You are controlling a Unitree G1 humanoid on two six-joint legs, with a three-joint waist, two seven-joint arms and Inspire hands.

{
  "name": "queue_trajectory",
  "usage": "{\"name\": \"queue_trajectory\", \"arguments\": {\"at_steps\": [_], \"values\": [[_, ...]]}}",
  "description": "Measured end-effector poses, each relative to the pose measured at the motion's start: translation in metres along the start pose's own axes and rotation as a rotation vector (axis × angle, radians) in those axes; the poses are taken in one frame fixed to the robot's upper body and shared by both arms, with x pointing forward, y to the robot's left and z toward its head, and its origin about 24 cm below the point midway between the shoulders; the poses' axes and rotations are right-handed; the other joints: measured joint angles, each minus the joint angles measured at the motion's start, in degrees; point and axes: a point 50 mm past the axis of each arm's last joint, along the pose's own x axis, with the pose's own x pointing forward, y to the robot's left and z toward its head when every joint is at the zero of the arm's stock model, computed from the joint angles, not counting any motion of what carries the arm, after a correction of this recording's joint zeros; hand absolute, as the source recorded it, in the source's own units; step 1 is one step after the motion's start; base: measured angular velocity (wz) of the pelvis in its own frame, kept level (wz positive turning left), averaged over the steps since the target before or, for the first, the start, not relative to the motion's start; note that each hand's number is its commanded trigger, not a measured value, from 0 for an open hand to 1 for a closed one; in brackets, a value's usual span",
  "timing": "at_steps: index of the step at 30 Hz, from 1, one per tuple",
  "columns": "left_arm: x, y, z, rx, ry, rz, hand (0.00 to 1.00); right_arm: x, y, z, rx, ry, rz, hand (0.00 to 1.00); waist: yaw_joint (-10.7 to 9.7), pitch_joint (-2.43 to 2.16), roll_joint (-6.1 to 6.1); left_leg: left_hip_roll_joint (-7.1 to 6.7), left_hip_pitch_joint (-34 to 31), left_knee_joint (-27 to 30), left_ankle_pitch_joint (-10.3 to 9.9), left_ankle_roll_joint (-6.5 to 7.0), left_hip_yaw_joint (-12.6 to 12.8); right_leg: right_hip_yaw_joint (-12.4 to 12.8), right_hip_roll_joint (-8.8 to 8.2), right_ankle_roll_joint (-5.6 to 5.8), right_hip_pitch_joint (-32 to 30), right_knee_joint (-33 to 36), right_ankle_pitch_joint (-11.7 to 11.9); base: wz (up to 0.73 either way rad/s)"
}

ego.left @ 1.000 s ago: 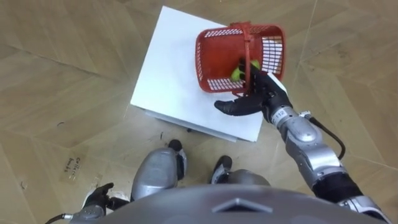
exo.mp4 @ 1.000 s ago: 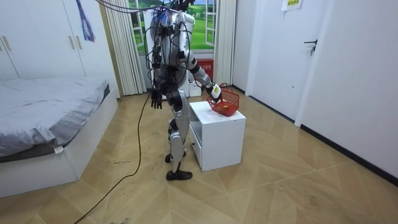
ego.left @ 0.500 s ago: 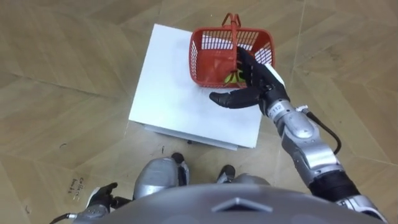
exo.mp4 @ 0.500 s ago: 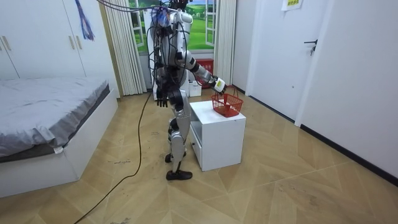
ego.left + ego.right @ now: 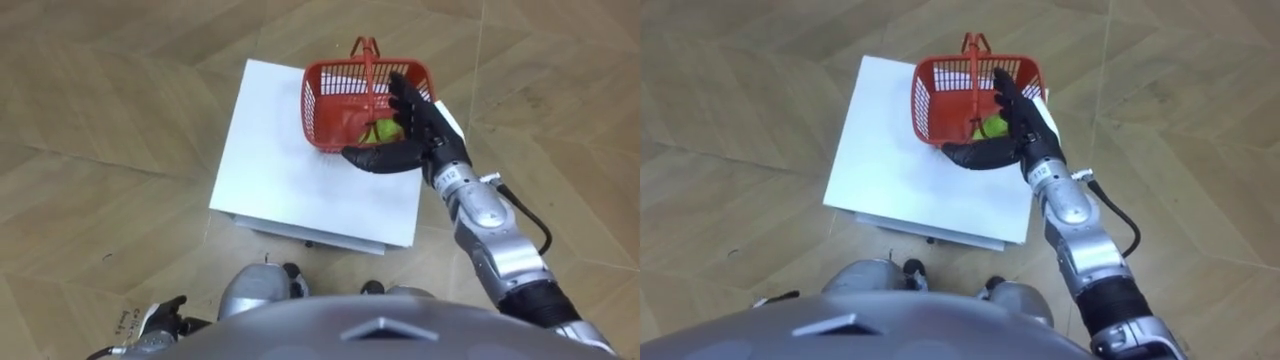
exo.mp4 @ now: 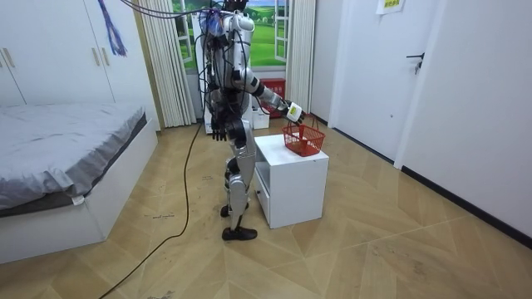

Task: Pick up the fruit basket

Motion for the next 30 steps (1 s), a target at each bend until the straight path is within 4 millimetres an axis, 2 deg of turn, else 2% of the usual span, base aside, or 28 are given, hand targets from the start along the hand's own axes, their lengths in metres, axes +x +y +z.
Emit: {"name": "queue_trajectory", "arguments": {"at_steps": [8,10,19,21,22,25,27,30], "values": [[-0.001,-0.003,-0.006,0.015,0.023,0.008,0.00,-0.006,0.000,0.001,-0.036,-0.015,-0.047,0.00,-0.5,-0.16,-0.14,0.07,1.4,-0.5,0.1,-0.14,1.1,0.1,0.00,-0.09,0.5,0.0,-0.1,-0.06],[-0.002,-0.005,-0.009,0.020,0.031,0.003,0.00,-0.008,-0.002,-0.001,-0.055,-0.009,-0.062,0.00,-1.2,-0.17,-0.16,0.05,2.0,-0.7,0.1,-0.19,1.2,0.1,0.00,-0.09,1.0,-0.1,-0.1,-0.03],[-0.002,-0.005,-0.009,0.002,0.028,0.007,0.00,-0.026,-0.021,-0.022,-0.060,0.056,-0.223,0.00,-3.5,-0.29,-0.09,0.13,3.4,-1.3,-0.1,-0.39,1.8,0.6,0.16,-0.09,2.4,-1.0,-0.1,-0.03],[-0.002,-0.003,-0.009,-0.014,0.026,0.015,0.00,-0.033,-0.029,-0.039,-0.052,0.122,-0.272,0.00,-4.3,-0.30,0.15,0.13,4.5,-1.7,-0.1,-0.43,1.9,0.7,0.18,-0.09,3.4,-1.0,-0.1,-0.04],[-0.002,-0.002,-0.011,-0.020,0.025,0.019,0.00,-0.038,-0.033,-0.051,-0.054,0.171,-0.302,0.00,-4.8,-0.47,0.20,0.12,5.1,-2.0,-0.1,-0.45,2.1,1.0,0.18,-0.09,3.7,-1.1,-0.1,-0.07],[-0.004,-0.002,-0.013,-0.026,0.021,0.032,0.00,-0.048,-0.041,-0.072,-0.053,0.269,-0.353,0.00,-4.9,-0.50,0.25,0.09,6.1,-2.6,-0.1,-0.49,2.9,1.7,0.20,-0.12,4.1,-1.1,-0.2,-0.15],[-0.004,0.000,-0.013,-0.040,0.020,0.049,0.00,-0.064,-0.049,-0.098,-0.043,0.390,-0.408,0.00,-5.2,-0.51,0.22,0.07,6.4,-2.6,-0.2,-0.58,3.0,1.8,0.24,-0.11,4.2,-1.1,-0.3,-0.03],[-0.003,0.003,-0.012,-0.024,0.012,0.063,0.00,-0.084,-0.054,-0.123,-0.044,0.518,-0.456,0.00,-5.5,-0.53,0.16,-0.02,6.4,-2.6,-0.2,-0.62,3.2,2.1,0.23,-0.22,4.3,-1.2,-0.5,0.00]]}}
